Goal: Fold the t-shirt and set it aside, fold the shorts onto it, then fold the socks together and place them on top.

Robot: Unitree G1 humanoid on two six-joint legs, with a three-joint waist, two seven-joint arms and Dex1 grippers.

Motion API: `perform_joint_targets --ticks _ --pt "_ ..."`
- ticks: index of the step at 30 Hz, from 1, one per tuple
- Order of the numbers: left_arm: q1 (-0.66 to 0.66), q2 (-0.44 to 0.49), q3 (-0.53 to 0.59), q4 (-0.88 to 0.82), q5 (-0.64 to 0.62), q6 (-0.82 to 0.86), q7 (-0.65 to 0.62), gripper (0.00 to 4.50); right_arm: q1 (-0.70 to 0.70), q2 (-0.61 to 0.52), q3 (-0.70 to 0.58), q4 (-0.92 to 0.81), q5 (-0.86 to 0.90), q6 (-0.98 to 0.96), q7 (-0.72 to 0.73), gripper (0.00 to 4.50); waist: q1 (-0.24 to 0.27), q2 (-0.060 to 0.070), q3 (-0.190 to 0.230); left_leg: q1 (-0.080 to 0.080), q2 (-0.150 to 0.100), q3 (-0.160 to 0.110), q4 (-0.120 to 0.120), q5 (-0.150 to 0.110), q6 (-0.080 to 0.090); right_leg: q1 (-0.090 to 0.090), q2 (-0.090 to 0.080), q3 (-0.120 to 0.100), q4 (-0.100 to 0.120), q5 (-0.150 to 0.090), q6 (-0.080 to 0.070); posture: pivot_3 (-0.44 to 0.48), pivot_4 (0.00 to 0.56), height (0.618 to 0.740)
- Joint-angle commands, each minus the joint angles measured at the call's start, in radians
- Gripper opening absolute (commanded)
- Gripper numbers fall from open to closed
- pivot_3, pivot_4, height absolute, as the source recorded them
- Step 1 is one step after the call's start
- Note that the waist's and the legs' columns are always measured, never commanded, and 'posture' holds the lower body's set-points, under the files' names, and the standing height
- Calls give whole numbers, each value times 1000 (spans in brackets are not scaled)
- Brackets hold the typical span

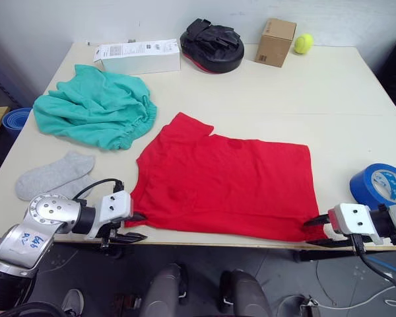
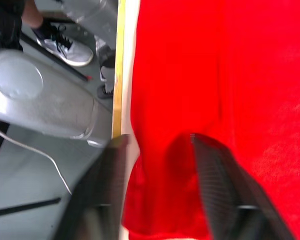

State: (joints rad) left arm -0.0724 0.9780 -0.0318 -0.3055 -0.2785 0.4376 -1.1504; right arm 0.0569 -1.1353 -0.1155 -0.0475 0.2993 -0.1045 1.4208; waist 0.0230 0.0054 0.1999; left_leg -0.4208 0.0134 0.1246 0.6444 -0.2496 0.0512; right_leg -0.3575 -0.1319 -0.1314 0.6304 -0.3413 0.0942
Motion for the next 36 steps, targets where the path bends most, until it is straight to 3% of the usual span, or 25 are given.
perform_joint_targets --ticks 1,4,10,19,23,26,33,36 --pt "-32 23 50 35 -31 40 -8 3673 0 -36 -64 -60 63 78 19 3430 -1 0 0 0 0 0 0 0 0 0 0 0 0 0 0 0 150 740" --pt "-77 33 75 63 -74 83 -31 4500 -28 -44 -80 -79 101 150 23 4459 -2 0 0 -1 0 0 -1 0 0 0 0 0 -1 0 0 0 150 740" --pt "-98 82 103 20 -157 142 -108 4500 -47 -56 -93 -102 127 209 50 4459 -4 -1 1 -2 0 0 -3 -1 0 -1 0 0 -3 0 0 0 150 740" --pt "-32 68 56 -16 -49 18 -36 4500 42 -27 -97 -161 76 161 15 4459 -2 -1 1 -1 0 0 -8 3 3 -2 1 -2 -3 0 1 0 150 740" --pt "-33 53 37 19 13 -44 -5 4500 80 -11 -76 -170 24 112 -16 3575 -1 -1 1 -1 0 2 -8 2 2 -2 1 -1 -3 0 0 0 150 740" --pt "-57 35 24 46 34 -52 17 3887 85 4 -49 -165 -24 73 -46 2548 -2 -2 1 -1 0 2 -8 2 0 -2 1 0 -4 0 0 0 150 740" --pt "-68 30 -17 59 61 -65 11 1632 63 24 18 -111 -133 9 -103 2506 -2 -2 1 -1 0 3 -9 2 -1 -3 1 1 -3 0 0 0 150 740" --pt "-66 28 -29 55 68 -55 16 705 41 23 37 -86 -152 -9 -113 1918 -2 -2 1 0 0 3 -9 3 0 -3 1 0 -3 0 0 0 150 740"
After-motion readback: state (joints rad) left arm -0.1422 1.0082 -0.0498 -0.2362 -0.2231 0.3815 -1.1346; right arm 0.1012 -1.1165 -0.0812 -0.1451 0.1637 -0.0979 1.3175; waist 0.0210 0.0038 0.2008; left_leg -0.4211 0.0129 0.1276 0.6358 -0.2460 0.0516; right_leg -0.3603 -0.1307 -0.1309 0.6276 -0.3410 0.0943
